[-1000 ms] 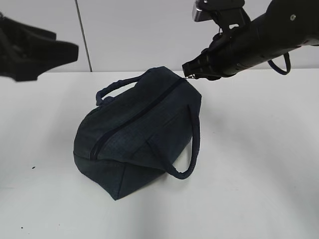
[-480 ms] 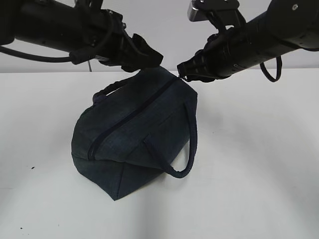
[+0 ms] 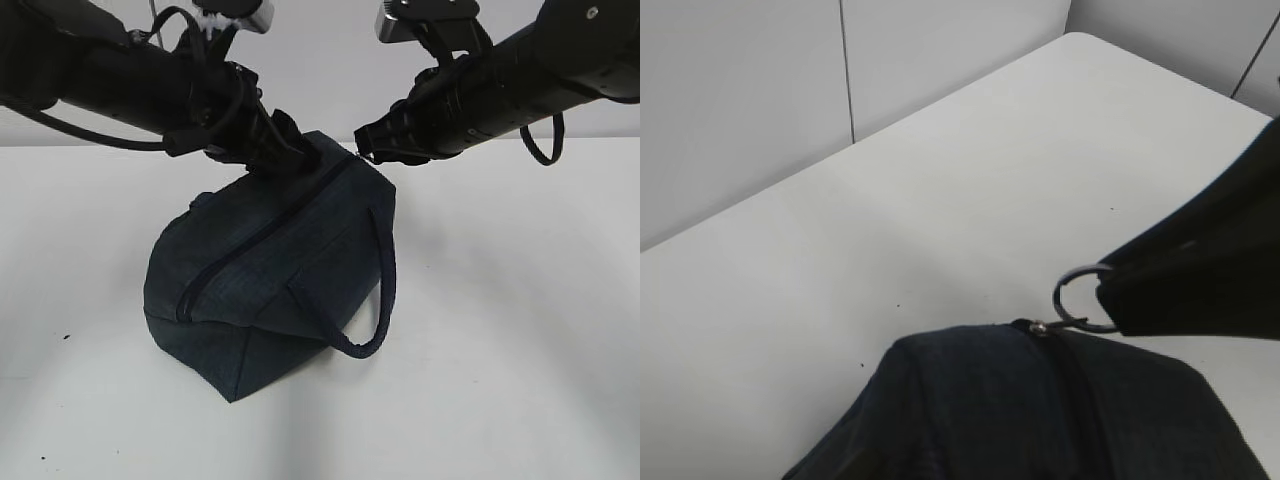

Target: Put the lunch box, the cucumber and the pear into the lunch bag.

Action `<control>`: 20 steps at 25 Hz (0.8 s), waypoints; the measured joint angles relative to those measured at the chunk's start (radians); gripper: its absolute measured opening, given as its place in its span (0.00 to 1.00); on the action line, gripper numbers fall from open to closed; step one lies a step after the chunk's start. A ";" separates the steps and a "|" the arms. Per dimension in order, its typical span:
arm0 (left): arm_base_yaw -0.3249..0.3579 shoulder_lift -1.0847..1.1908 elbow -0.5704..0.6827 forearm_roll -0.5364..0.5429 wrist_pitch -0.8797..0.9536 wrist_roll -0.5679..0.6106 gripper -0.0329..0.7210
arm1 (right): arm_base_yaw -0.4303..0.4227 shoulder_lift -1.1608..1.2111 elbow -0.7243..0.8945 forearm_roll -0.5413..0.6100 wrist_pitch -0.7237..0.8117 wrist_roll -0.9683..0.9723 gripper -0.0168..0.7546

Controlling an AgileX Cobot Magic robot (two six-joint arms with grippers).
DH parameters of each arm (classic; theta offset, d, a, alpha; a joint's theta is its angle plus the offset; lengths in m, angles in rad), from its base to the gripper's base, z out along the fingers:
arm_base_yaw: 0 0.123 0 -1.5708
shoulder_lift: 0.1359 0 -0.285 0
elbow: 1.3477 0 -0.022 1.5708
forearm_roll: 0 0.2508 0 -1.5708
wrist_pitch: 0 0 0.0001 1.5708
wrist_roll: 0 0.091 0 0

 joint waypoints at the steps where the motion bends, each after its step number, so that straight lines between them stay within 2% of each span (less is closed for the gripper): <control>1: 0.000 0.001 0.000 0.005 -0.003 -0.003 0.50 | 0.000 0.000 0.000 0.002 0.000 -0.002 0.03; 5: 0.000 0.002 0.000 0.030 -0.004 -0.035 0.45 | 0.000 0.000 0.000 0.019 0.000 -0.014 0.03; 9: 0.000 0.003 0.000 0.043 0.018 -0.044 0.13 | 0.000 0.000 0.000 0.049 0.000 -0.033 0.03; 10: 0.000 0.003 0.000 0.045 0.024 -0.044 0.09 | 0.000 0.000 0.000 0.055 0.000 -0.035 0.03; 20: 0.000 -0.041 0.001 0.064 0.067 -0.047 0.07 | -0.055 0.064 -0.002 0.113 -0.019 -0.040 0.03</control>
